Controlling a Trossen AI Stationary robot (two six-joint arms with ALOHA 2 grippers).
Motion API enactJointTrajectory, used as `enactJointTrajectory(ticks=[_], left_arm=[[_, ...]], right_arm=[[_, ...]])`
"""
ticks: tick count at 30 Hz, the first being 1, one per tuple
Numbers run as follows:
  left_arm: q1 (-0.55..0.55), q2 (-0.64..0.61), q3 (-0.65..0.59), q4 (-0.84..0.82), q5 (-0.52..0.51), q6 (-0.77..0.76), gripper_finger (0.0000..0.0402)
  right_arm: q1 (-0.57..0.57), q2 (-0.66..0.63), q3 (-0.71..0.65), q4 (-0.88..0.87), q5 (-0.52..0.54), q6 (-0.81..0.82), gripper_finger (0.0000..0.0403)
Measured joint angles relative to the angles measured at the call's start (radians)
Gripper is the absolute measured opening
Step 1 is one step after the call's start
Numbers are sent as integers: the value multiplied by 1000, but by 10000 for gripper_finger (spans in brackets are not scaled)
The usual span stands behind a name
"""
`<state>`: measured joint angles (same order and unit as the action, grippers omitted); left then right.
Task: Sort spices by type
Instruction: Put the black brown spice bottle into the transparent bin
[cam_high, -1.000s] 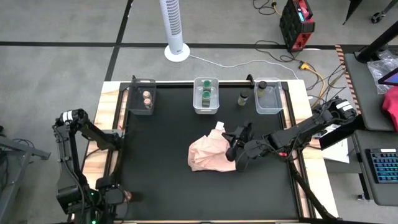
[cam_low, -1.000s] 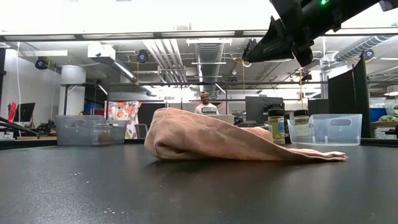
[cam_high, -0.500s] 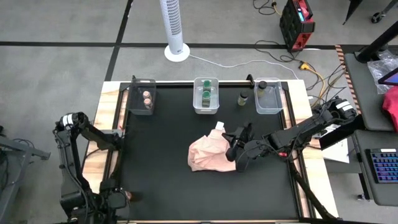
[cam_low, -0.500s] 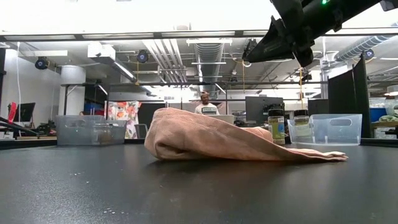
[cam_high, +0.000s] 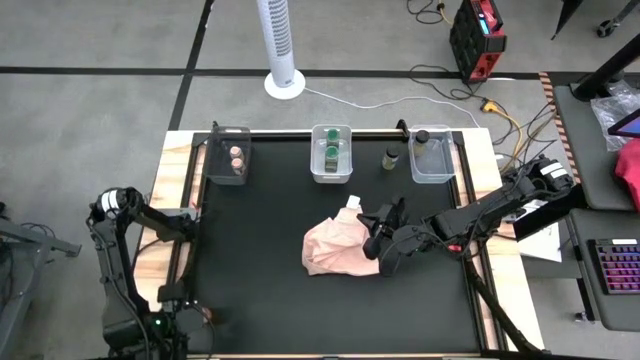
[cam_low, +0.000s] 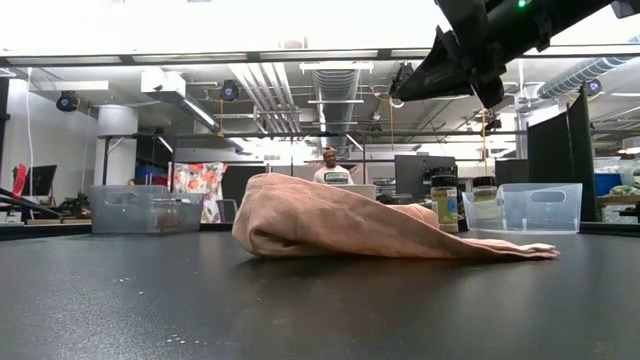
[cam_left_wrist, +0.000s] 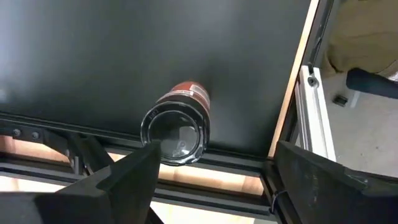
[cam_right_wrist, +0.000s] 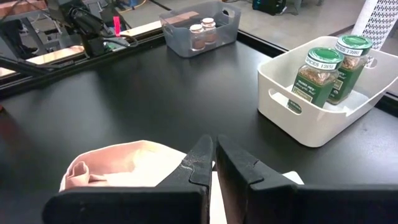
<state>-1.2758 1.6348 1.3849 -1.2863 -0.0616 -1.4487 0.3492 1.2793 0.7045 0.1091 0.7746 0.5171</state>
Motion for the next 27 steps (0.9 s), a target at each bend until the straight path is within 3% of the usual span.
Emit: enactJointTrajectory(ticks=[14,27], left_arm=[[0,0,-55,-31,-25,-8,300],[2,0,-124,43,-25,-34,300]], right_arm=[[0,0,-2,0,-1,0,13],[2,0,-7,0,-19,10,13]])
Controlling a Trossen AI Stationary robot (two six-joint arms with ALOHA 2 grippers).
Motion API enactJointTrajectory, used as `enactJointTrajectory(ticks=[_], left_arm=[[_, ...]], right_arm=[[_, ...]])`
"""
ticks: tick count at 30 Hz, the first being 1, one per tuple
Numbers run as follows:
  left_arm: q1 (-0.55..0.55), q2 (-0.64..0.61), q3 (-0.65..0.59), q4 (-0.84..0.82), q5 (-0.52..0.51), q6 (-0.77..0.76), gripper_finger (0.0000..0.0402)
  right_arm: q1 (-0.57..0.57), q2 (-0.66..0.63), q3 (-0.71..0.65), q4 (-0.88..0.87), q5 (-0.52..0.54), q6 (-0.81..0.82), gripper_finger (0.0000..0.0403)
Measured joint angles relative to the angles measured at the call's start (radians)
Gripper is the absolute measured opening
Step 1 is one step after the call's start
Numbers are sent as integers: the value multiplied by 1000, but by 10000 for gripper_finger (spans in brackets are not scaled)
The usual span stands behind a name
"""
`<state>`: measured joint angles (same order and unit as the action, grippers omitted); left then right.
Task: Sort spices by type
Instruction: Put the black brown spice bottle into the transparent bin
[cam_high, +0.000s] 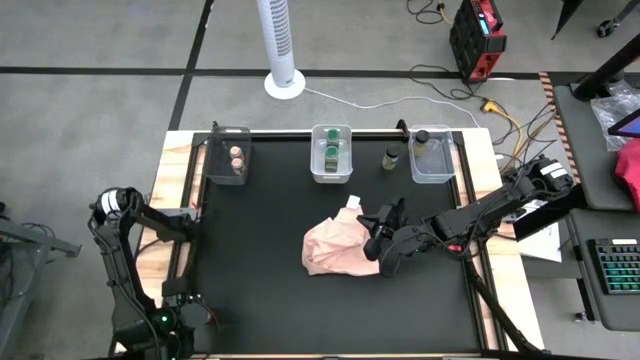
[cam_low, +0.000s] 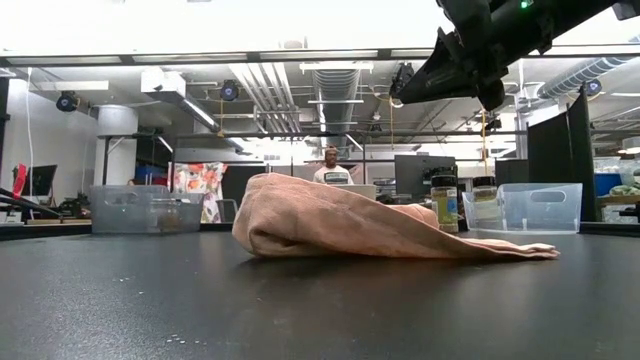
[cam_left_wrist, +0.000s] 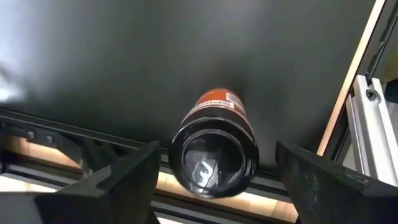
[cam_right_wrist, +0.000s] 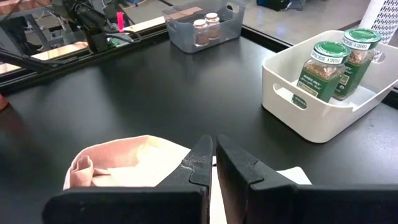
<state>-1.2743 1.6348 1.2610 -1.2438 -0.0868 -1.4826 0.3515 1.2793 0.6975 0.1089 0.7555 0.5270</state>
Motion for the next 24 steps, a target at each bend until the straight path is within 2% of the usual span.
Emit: enactJointTrajectory(ticks=[8,13,19,24], left_arm=[[0,0,-68,75,0,0,291],[0,0,-89,82,-2,-3,258],[3,0,-102,84,-2,-3,194],[4,0,-90,74,-9,1,189]], right_arm=[[0,0,0,0,0,-1,13],[0,0,-1,0,0,-1,13],[0,0,-1,0,-1,-3,13],[0,0,-1,0,-4,-3,13]])
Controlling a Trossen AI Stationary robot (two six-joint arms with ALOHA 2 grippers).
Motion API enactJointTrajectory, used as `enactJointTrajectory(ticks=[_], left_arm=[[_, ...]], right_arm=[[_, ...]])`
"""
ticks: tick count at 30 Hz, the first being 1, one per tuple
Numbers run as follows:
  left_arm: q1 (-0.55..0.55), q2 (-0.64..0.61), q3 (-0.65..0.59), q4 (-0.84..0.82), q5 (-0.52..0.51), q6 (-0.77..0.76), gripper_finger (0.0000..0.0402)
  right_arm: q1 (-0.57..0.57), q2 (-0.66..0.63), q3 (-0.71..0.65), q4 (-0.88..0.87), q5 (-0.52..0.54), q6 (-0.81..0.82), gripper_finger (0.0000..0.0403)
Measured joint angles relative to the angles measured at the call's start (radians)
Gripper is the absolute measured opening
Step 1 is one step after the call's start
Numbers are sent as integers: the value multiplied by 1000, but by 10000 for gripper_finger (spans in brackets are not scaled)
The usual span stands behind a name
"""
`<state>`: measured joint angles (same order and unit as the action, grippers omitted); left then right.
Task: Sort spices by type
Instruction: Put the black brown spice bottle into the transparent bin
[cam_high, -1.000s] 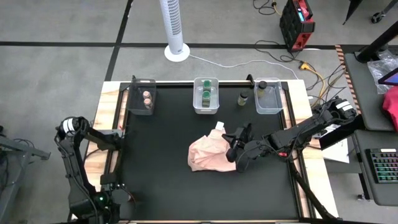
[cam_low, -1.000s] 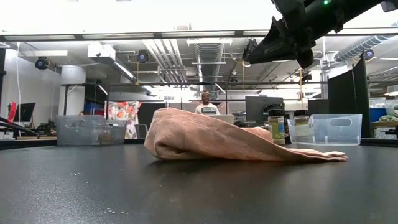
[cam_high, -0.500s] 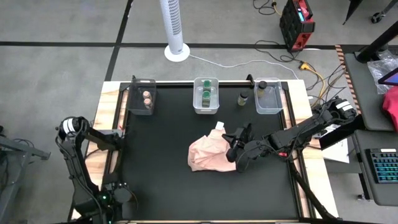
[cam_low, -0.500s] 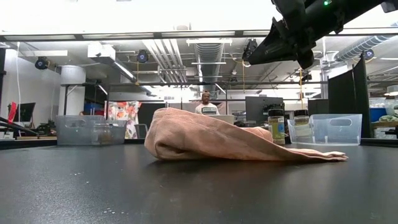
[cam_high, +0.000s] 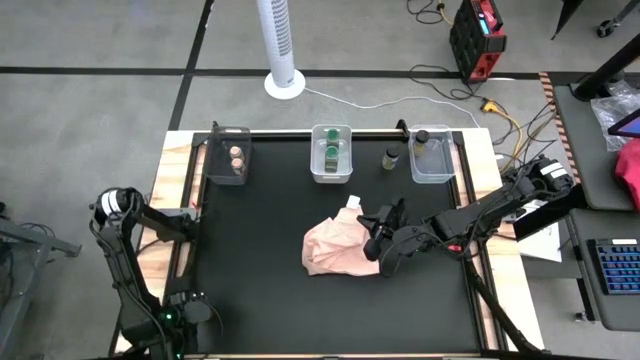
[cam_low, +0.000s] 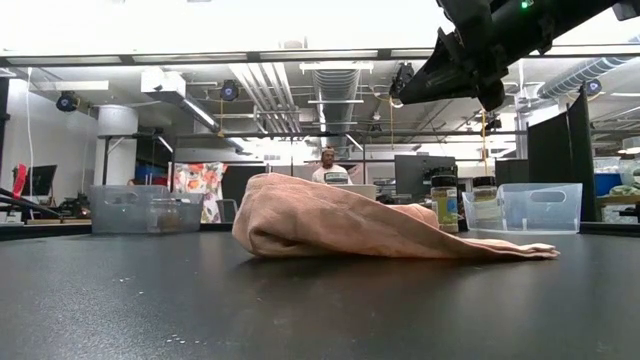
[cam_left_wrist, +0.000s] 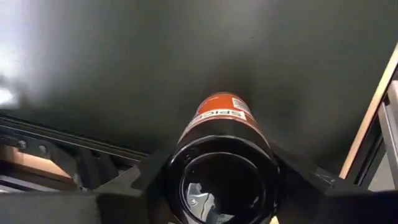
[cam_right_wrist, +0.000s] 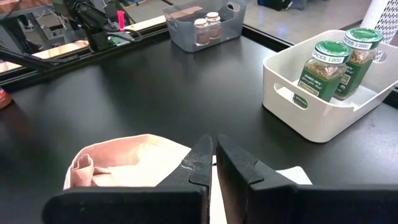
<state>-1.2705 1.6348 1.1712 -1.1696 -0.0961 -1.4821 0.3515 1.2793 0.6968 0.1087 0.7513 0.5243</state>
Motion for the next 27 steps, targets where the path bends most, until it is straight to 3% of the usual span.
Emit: enactJointTrajectory(ticks=[6,10,17,27], left_arm=[[23,0,79,-39,-86,65,189],[53,0,177,-60,-275,199,189],[136,-1,291,-147,-515,464,189],[307,-54,186,-72,-541,801,189]], right_arm=[[0,0,0,0,0,0,13],[0,0,0,0,-5,-1,13],[6,0,0,-4,-68,0,13],[6,0,0,-8,-82,0,13]])
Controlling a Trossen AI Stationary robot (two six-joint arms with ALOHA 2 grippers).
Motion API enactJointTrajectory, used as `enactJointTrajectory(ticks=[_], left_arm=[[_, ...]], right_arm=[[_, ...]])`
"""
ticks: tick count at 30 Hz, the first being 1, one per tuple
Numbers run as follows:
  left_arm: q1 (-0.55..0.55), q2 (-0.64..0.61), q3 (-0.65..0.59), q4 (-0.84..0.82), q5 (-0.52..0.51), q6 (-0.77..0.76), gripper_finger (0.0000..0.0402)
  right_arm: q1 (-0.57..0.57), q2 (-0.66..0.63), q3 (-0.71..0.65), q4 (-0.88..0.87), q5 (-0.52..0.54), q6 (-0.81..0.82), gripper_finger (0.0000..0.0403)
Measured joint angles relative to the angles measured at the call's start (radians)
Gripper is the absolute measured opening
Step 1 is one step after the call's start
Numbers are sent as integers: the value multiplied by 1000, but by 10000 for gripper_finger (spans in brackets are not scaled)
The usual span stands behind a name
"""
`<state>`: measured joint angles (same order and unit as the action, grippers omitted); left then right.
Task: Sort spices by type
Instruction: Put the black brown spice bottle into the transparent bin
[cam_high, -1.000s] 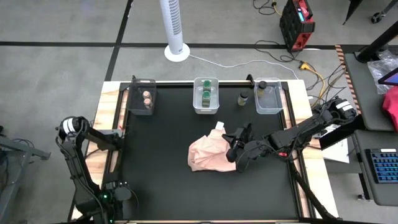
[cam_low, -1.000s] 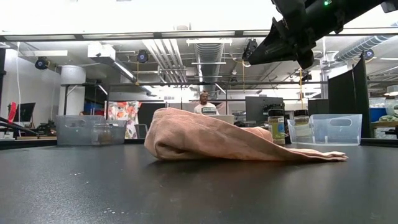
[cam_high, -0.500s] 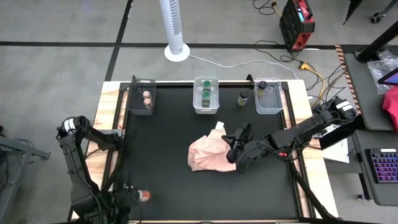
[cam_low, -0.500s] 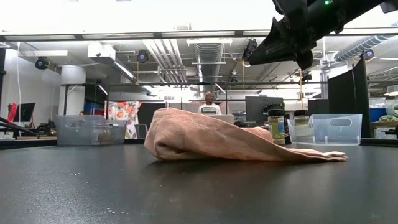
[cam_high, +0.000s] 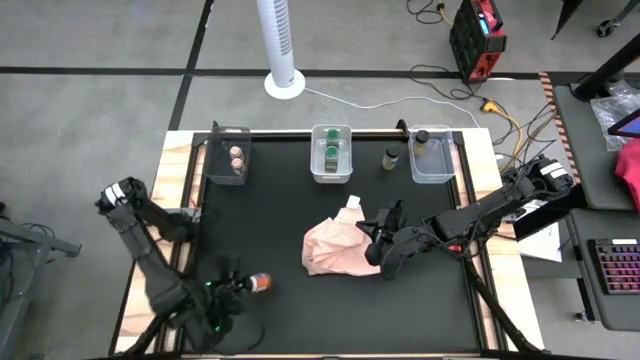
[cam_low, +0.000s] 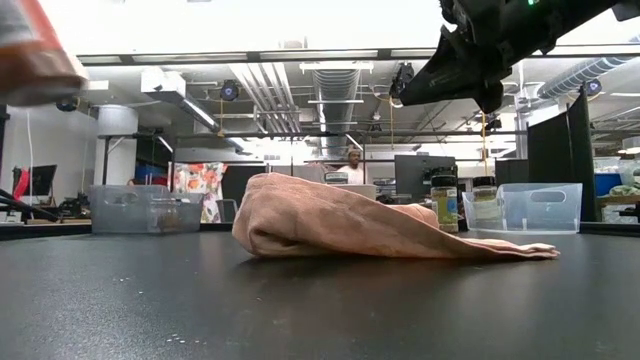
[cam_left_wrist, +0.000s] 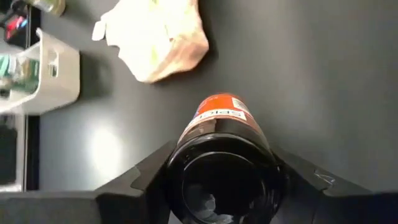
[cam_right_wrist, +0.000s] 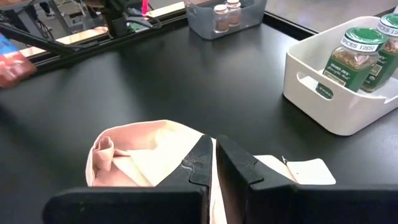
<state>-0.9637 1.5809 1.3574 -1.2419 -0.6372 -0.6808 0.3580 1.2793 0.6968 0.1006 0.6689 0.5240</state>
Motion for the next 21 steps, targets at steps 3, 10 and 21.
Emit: enactJointTrajectory(ticks=[3,10,21], left_arm=[[76,-46,-79,148,44,162,189],[271,-177,-273,383,149,415,189],[516,-315,-373,476,226,655,189]], right_arm=[[0,0,0,0,0,0,13],[-4,0,0,-25,11,-2,13],[-24,0,-32,-33,12,-10,13]])
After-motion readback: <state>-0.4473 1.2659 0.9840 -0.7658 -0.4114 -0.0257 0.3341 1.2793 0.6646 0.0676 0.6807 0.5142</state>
